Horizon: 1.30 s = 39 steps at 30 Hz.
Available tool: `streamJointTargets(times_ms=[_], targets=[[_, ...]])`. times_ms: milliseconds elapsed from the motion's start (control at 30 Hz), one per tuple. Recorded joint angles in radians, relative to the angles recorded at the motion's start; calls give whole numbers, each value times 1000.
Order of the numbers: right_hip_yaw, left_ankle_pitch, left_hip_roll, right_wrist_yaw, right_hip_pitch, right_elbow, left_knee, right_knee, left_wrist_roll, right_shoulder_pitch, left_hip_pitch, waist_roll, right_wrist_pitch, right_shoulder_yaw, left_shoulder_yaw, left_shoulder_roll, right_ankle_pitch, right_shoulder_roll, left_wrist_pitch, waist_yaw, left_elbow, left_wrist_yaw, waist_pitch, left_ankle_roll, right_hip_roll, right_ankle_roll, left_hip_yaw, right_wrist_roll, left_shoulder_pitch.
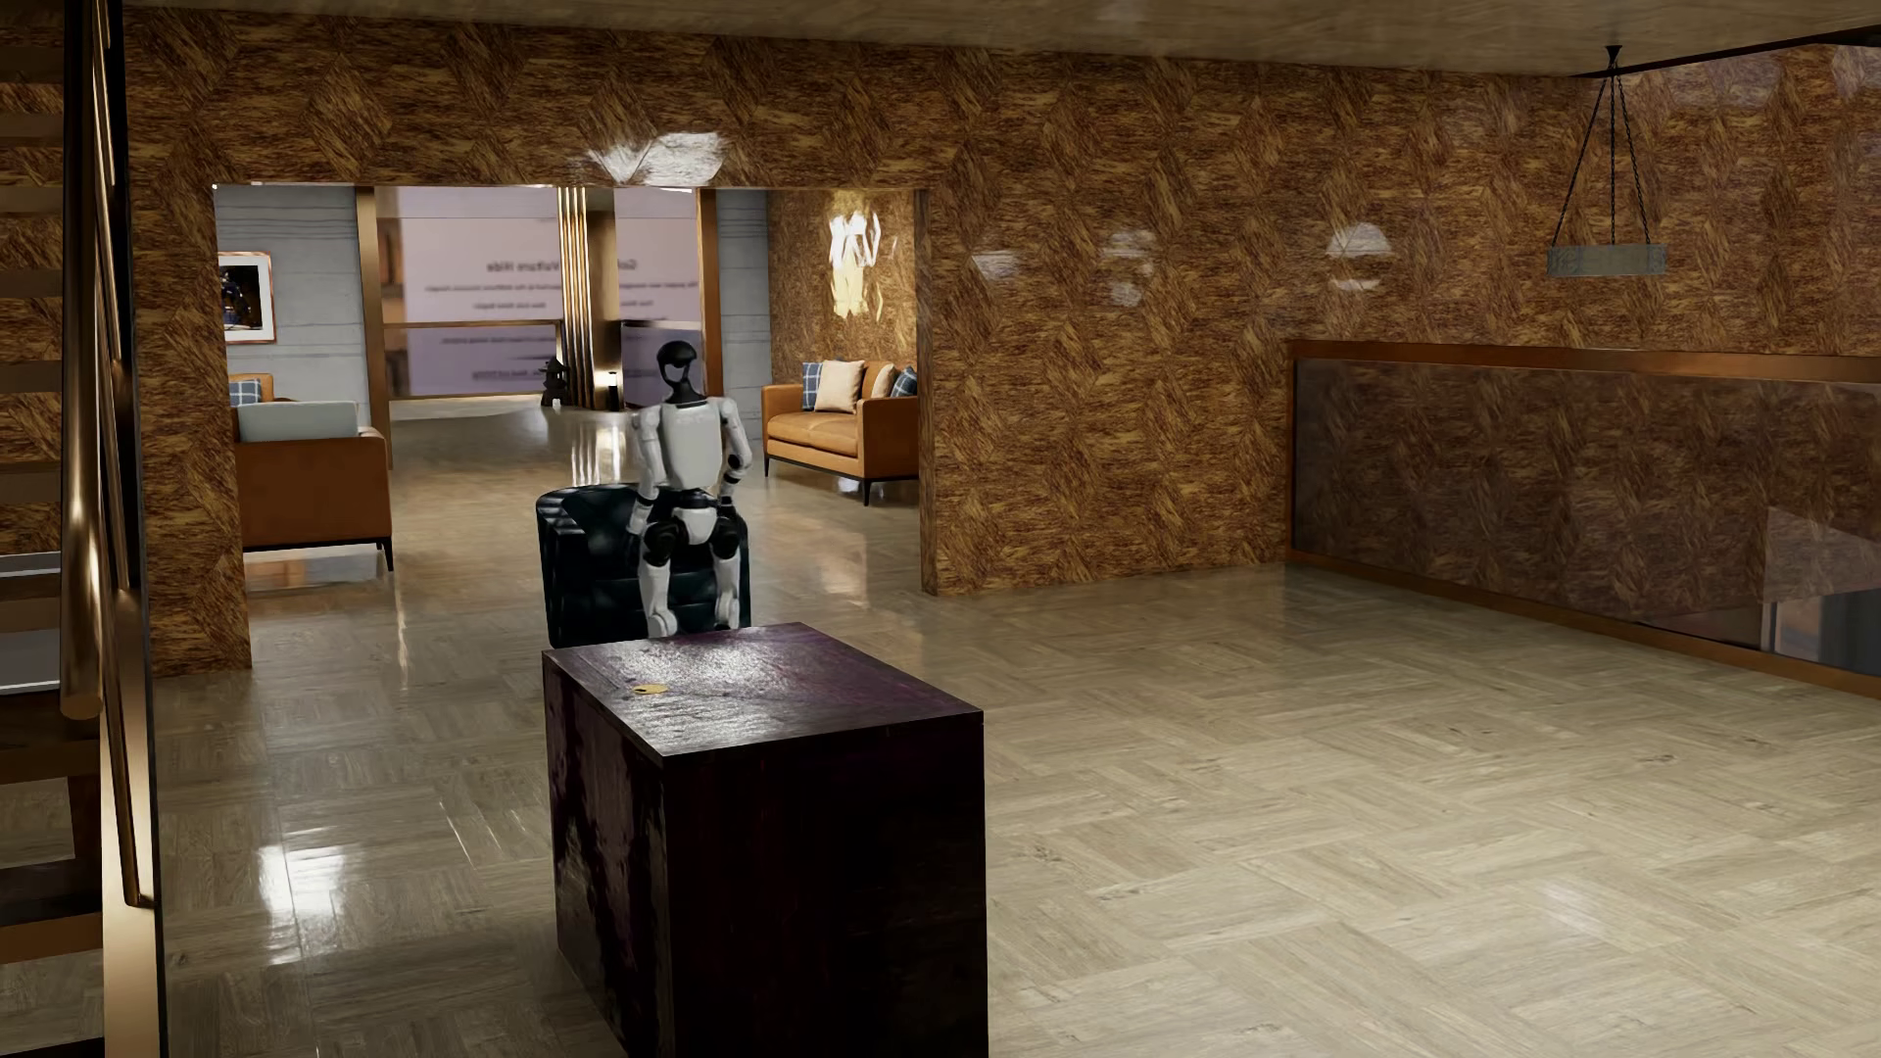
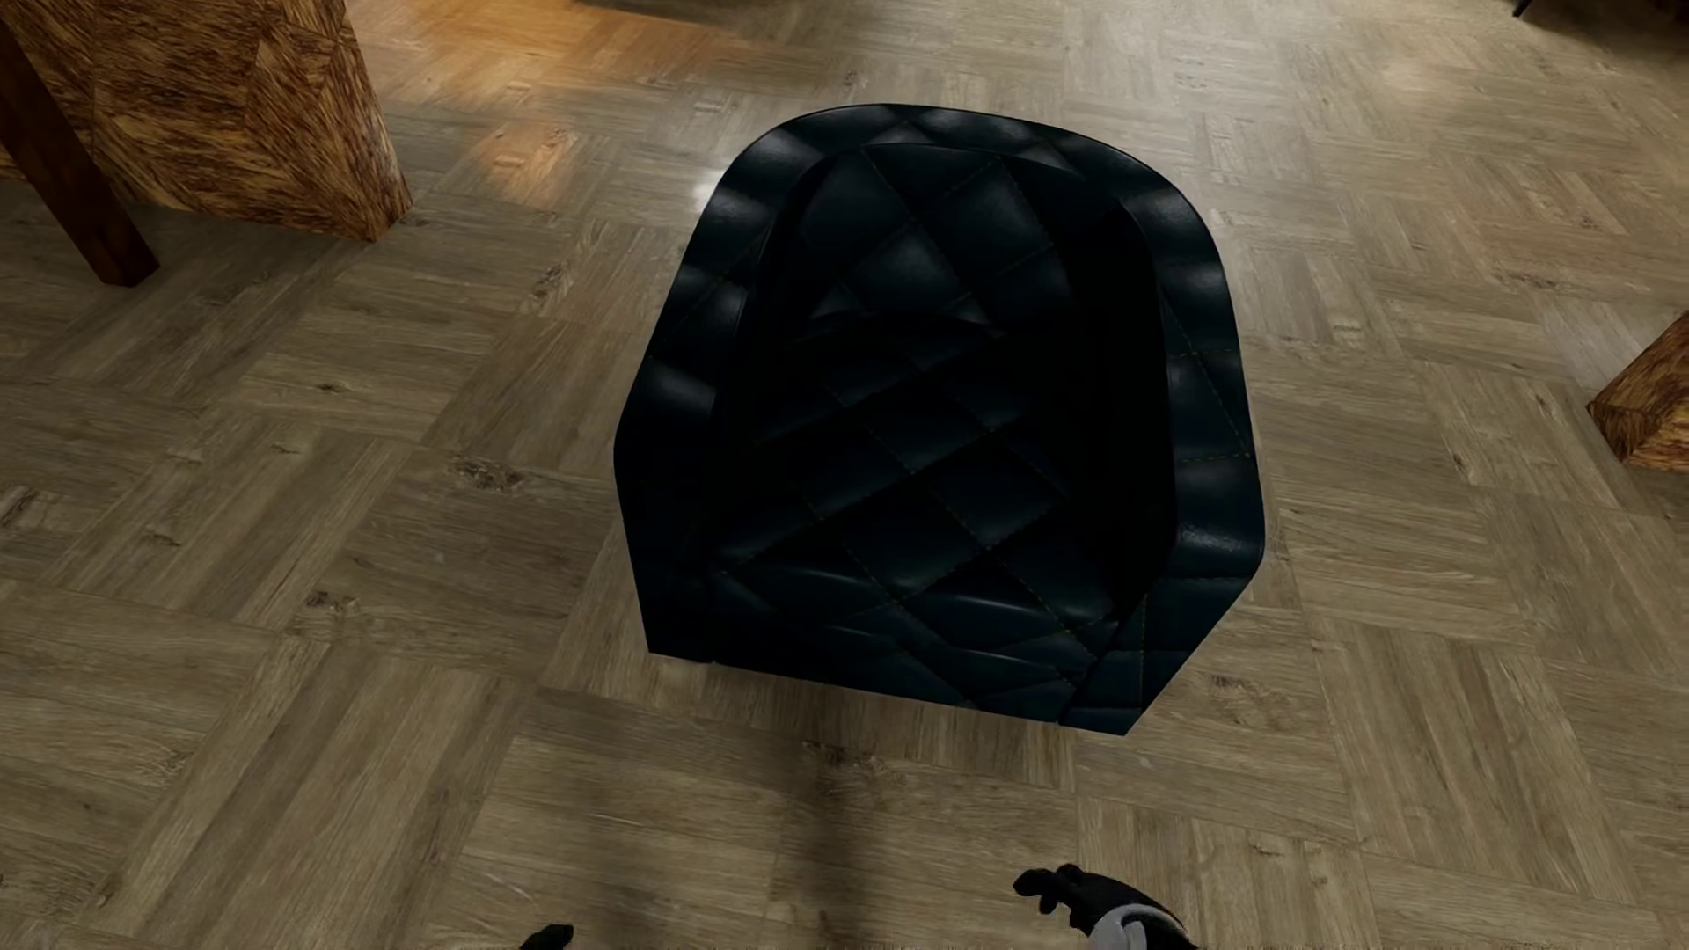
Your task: Approach the armchair
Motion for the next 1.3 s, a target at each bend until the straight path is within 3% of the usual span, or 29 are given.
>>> streamJointTargets(times_ms=[167,333,433,500,600,667,767,900,1033,1100,1233,1300], targets=[[41,-10,9,-58,-27,-60,3,18,-12,-61,0,4,-15,-26,14,13,30,16,32,10,8,9,2,22,13,1,27,49,1],[51,-5,16,-9,-22,39,-17,-30,10,-36,4,19,-3,6,32,41,48,51,64,8,66,-13,-6,27,43,-24,44,78,32],[56,-2,15,49,-18,140,-24,-53,10,4,6,31,17,32,50,46,50,56,58,2,67,-11,-8,19,54,-30,51,91,60],[67,65,13,69,-23,181,-35,-48,-2,44,10,38,32,44,66,36,43,49,67,0,49,-12,-9,20,51,-28,62,91,67],[91,89,3,8,-45,200,-35,-14,-8,117,13,44,46,16,74,17,27,43,71,-2,37,-5,-7,33,38,-23,76,102,72],[107,82,0,-21,-59,190,-29,7,6,163,12,45,55,-14,66,16,18,51,45,-5,55,-5,-3,33,33,-20,88,125,76],[114,78,2,0,-60,174,-23,10,36,190,11,48,50,-25,34,19,16,58,39,-18,79,-13,4,35,34,-17,95,134,53],[127,80,9,-13,-70,135,-26,-2,55,164,7,51,40,-31,-18,25,26,75,16,-33,78,-16,15,36,49,-19,110,115,13],[138,93,15,20,-90,113,-36,-26,57,94,-11,53,17,71,-72,36,45,54,-20,-37,42,-10,27,39,67,-21,128,-22,-17],[139,104,16,48,-100,118,-46,-42,52,66,-24,52,20,79,-90,40,55,53,-25,-37,28,-7,34,40,73,-23,132,-50,-33],[131,130,13,-23,-118,75,-70,-82,39,66,-51,47,17,-37,-115,47,78,76,-14,-35,14,3,46,39,81,-29,132,69,-58],[125,144,8,-40,-123,63,-89,-101,33,54,-58,45,7,-17,-130,48,90,62,6,-36,21,-1,47,38,83,-32,128,65,-65]])
